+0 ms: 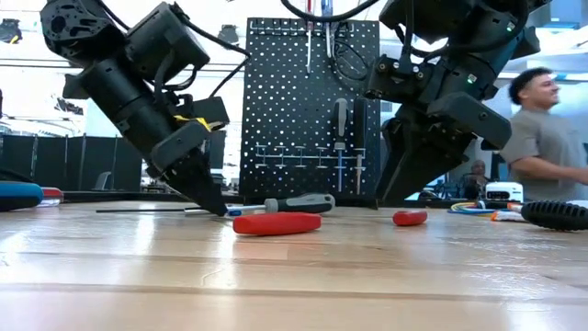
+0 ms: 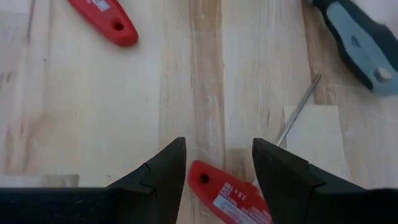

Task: Hang tools onto peg board
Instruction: Hang the gray nut driver on the pegboard

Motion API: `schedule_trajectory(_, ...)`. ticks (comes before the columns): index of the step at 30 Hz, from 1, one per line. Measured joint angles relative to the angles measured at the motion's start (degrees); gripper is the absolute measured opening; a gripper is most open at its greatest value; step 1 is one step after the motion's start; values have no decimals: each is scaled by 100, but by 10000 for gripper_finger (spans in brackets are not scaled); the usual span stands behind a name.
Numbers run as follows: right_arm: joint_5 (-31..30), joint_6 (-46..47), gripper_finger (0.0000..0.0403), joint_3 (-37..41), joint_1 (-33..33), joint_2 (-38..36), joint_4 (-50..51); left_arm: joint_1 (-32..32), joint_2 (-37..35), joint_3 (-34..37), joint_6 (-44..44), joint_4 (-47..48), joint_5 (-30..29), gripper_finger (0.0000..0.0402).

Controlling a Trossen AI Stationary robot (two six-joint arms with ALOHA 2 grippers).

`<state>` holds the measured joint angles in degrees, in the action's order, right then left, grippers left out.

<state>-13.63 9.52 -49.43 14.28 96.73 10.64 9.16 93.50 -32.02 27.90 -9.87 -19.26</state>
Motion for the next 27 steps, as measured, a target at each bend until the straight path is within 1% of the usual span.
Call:
schedule_trajectory(4, 0, 61, 191, 0, 0, 0, 59, 165, -545, 153, -52, 47, -230, 0)
schedule_trajectory(7, -20, 18, 191, 0, 22, 0, 104, 236, -1021, 418, -111, -294, -532, 2)
schedule_trajectory(8, -110, 16, 191, 0, 43, 0, 129, 247, -1190, 548, -109, -531, -623, 2)
schedule_trajectory(10, -314, 13, 191, 0, 80, 0, 143, 253, -1497, 900, -100, -1144, -627, 2)
schedule_trajectory(14, -442, 11, 191, 0, 129, 0, 141, 253, -1928, 1690, -48, -2596, -650, 2)
schedule_trajectory(17, -455, -17, 191, 7, 140, -2, 129, 250, -2053, 2112, 72, -3061, -682, 2)
schedule_trajectory(20, -505, -83, 191, 250, 74, -4, -377, 287, -2066, 2204, 38, -3115, -862, 2)
schedule_trajectory(23, -454, -265, 191, 613, -74, -2, -1473, 338, -2016, 2194, -146, -3089, -1261, 2)
schedule_trajectory(27, -307, -373, 191, 826, -212, -4, -2459, 400, -2007, 2167, -336, -3199, -1359, 1)
